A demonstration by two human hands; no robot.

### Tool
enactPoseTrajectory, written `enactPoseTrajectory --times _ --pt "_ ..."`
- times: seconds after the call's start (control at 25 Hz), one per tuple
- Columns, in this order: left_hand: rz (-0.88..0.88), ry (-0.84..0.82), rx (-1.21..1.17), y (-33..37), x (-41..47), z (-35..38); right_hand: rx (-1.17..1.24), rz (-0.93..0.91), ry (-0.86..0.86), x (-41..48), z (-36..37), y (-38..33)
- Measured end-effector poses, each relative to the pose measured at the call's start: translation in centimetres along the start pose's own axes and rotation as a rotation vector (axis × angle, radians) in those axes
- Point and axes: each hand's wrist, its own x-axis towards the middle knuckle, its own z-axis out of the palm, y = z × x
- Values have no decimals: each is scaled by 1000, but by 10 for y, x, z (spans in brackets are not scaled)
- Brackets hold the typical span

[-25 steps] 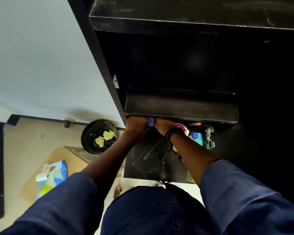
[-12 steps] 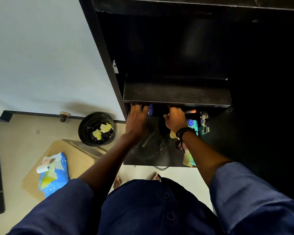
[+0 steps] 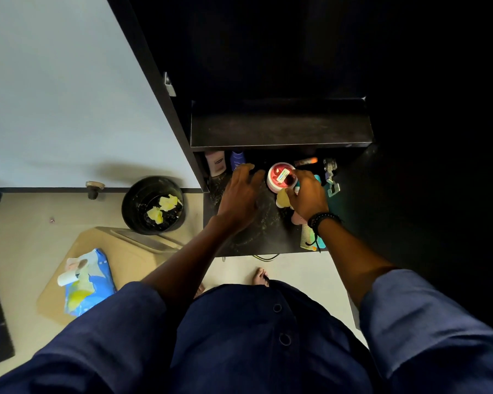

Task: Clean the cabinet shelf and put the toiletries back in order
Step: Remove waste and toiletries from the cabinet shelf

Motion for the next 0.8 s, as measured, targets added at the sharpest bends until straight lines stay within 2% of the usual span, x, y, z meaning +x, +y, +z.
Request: enactPoseTrajectory --times 0.12,0.36,0.56,0.8 --pt "49 -16 0 7 -1 3 -68 -17 2 -2 1 3" --pt "84 -67 -23 6 -7 12 -189 -34 -103 -2 8 9" --pt "-28 -120 -137 -11 -20 15 9 -93 -52 -9 8 1" --pt "-118 -48 -239 -35 -27 7 246 -241 -181 -9 14 -41"
